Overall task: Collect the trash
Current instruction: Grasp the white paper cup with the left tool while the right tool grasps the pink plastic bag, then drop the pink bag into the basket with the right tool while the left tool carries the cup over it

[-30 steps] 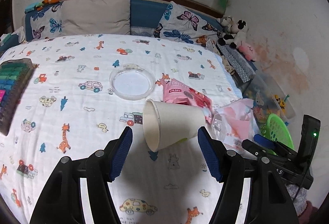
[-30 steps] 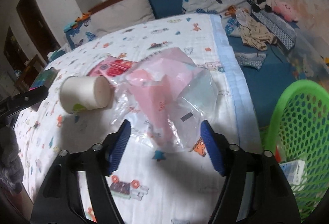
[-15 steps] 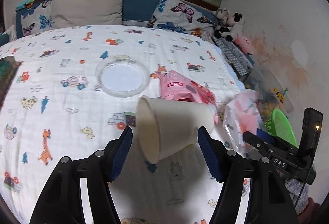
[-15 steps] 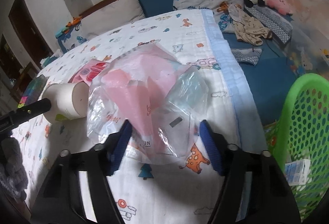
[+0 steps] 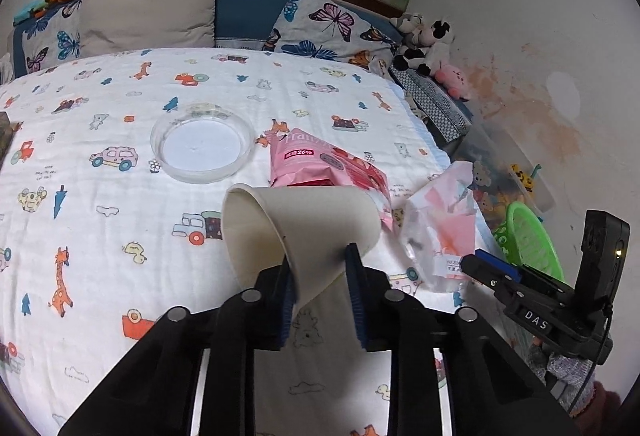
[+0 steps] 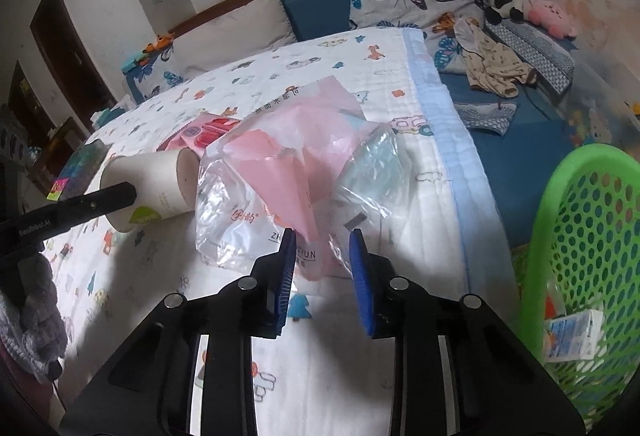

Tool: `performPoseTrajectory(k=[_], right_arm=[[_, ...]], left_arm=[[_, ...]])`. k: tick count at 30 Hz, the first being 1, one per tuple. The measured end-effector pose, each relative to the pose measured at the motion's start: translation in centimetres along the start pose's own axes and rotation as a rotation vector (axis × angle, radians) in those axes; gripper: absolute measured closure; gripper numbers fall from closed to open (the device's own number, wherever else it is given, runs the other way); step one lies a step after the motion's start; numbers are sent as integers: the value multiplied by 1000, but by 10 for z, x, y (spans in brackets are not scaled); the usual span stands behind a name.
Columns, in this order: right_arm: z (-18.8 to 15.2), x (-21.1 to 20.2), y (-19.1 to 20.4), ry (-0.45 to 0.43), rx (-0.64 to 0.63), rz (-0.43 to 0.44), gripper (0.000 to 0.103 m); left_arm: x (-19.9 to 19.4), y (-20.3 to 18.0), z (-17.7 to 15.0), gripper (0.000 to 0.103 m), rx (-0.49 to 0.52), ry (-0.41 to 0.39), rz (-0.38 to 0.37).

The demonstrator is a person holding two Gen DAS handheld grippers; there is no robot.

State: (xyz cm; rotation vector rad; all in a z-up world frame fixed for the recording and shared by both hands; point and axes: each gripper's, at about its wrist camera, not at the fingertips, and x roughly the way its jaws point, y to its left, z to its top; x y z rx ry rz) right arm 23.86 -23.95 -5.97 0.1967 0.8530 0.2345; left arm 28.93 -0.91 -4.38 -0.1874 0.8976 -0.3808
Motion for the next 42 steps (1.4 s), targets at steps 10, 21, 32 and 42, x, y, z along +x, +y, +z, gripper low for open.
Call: performPoseTrajectory(k=[10, 21, 32, 42], right_arm=[[0, 3, -13, 3, 35, -5, 28], [1, 21, 9, 16, -44, -59, 56], [-7, -15, 14, -37, -58, -12, 70], [-22, -78, -9, -101, -25, -37, 70]], left_arm=[[-5, 1, -3, 86, -4, -11, -7], [-5, -2, -4, 88, 9, -16, -14], [-21, -18, -8, 98, 30, -28, -45], [-48, -51, -25, 99, 67, -50, -102]])
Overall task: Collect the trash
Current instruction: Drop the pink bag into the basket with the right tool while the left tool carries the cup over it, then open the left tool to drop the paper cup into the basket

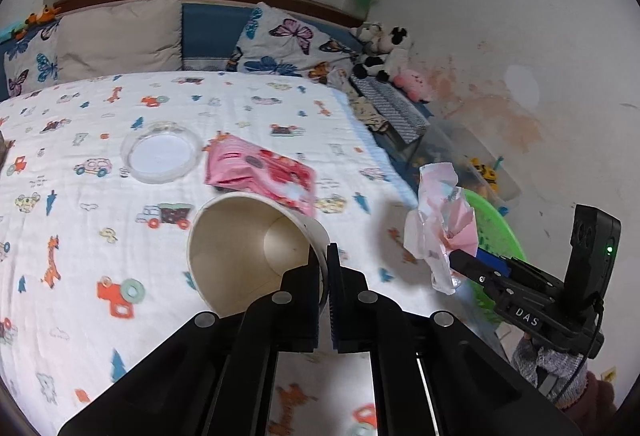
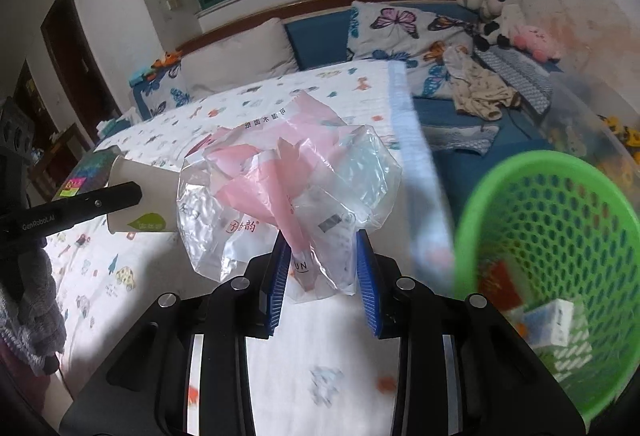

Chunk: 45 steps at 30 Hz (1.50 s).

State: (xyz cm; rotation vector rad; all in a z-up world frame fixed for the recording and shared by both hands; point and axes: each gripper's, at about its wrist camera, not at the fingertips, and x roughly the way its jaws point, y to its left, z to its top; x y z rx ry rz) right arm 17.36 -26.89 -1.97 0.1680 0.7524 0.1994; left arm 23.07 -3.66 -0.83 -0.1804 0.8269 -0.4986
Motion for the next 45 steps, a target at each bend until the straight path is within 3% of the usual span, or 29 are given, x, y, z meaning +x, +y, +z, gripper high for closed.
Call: performPoseTrajectory(k=[15, 20, 21, 29, 45], right_arm=[[-32, -72, -104, -20, 142, -220, 69], [-43, -77, -134, -3, 190, -277, 61], [-46, -77, -141, 6, 200, -292, 53], [-63, -82, -170, 17, 264, -322, 40], [-77, -113, -186, -21, 297, -324, 37]], left_arm=[[11, -110, 6, 99, 137, 13, -153], [30, -150, 7, 99, 191, 40, -185], [33, -156, 7, 99, 200, 44, -190], [63, -201, 4, 99, 262, 91, -219], [123, -246, -19, 97, 312, 224, -220]])
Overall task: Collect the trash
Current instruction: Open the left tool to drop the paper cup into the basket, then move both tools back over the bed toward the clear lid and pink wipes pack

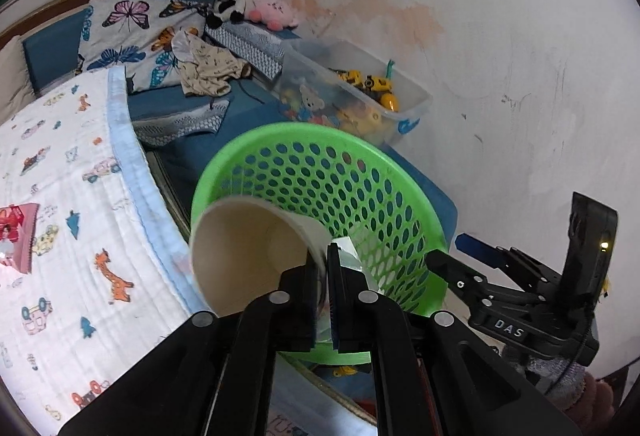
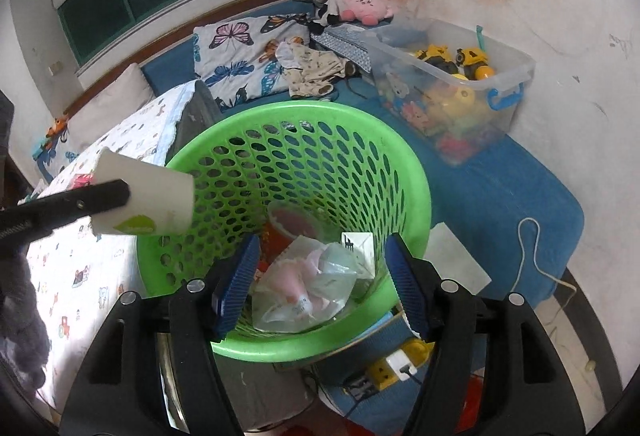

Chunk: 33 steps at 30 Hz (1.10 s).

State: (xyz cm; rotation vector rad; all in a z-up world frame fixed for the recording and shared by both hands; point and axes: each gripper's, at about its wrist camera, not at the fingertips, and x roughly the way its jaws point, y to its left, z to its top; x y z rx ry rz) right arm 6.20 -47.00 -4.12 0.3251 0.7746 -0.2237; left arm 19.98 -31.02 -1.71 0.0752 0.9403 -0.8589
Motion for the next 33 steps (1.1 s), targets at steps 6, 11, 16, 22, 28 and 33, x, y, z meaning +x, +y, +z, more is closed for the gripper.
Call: performPoseTrajectory(k=[6, 11, 16, 22, 28, 33], right_arm=[[-1, -2, 0, -7, 0, 3, 37], [-1, -6, 5, -12, -2, 13, 37], [1, -11, 20, -22, -26, 30, 37], [8, -16, 45, -33, -62, 76, 37], [17, -15, 88, -33, -138, 137, 37], [26, -10, 130, -19, -207, 200, 37]], left_arm=[[10, -3, 0, 80, -12, 37, -22], [-1, -3, -7, 50, 6, 13, -26], [-21, 9, -10, 50, -15, -17, -18], [-59, 41, -22, 50, -72, -70, 49], [-92, 80, -28, 50, -128, -115, 141], [-124, 125, -35, 50, -196, -142, 225]])
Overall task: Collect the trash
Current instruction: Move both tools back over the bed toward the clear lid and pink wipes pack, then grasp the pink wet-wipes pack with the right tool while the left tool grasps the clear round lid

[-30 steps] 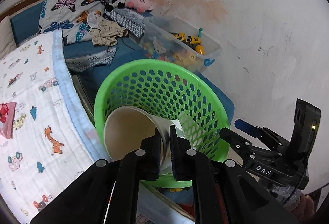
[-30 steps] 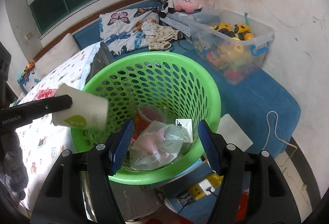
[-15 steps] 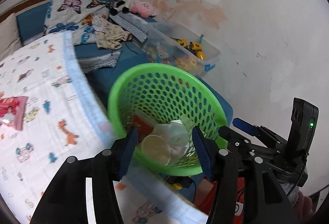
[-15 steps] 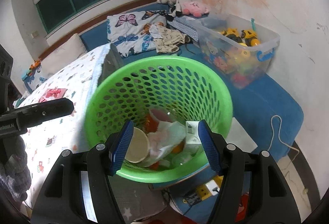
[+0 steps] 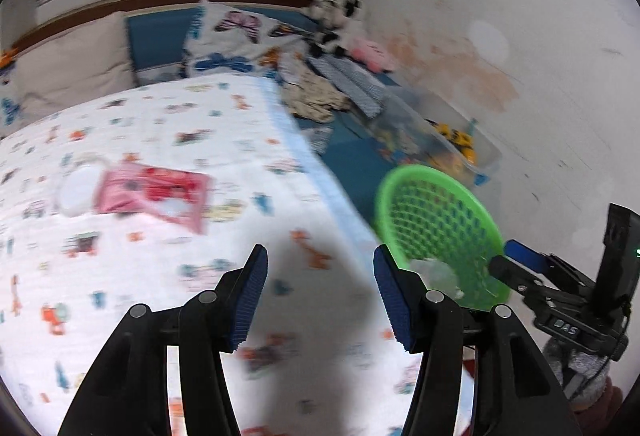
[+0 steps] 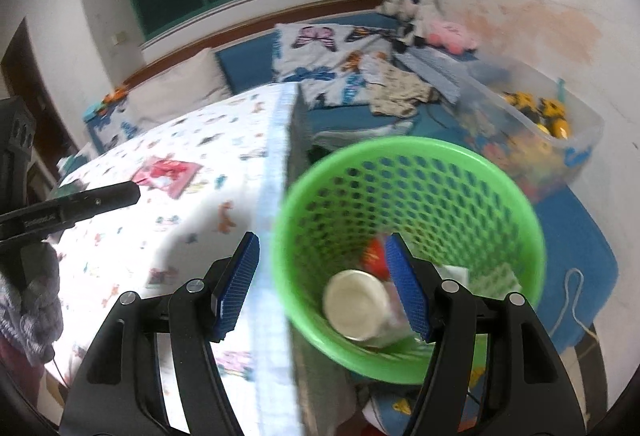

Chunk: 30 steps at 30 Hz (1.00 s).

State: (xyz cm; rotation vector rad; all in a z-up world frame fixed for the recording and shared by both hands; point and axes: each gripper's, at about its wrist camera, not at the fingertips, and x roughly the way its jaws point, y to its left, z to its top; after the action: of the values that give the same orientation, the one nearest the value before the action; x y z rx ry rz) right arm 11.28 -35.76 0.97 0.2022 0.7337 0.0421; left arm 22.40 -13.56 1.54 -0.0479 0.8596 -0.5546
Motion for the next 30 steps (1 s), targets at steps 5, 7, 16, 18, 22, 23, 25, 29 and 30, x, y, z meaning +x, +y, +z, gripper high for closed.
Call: performPoseTrajectory(k=[5, 7, 16, 18, 22, 23, 25, 29, 30], right_arm=[[21, 18, 41, 18, -94, 82, 35], [31, 25, 58, 29, -141, 114, 35], [81, 52, 145, 49, -401, 266, 30], [91, 61, 164, 62, -452, 306, 28], [100, 95, 196, 101, -550, 372, 23], [98, 102, 200, 111, -569, 378, 22], [95, 126, 212, 144, -618, 390, 22], [88, 171, 225, 191, -677, 395, 22], [86, 186, 229, 209, -691, 397, 22]], left_arm=[[-18, 51, 5, 50, -80, -14, 79], [-28, 72, 6, 50, -118, -24, 103], [-65, 151, 24, 50, -228, -63, 217], [-68, 165, 29, 50, -254, -69, 233], [-68, 191, 34, 50, -306, -74, 253], [-66, 196, 35, 50, -312, -74, 258], [-61, 208, 34, 50, -330, -68, 268], [-47, 227, 33, 50, -359, -51, 276], [-43, 232, 32, 50, -369, -46, 275]])
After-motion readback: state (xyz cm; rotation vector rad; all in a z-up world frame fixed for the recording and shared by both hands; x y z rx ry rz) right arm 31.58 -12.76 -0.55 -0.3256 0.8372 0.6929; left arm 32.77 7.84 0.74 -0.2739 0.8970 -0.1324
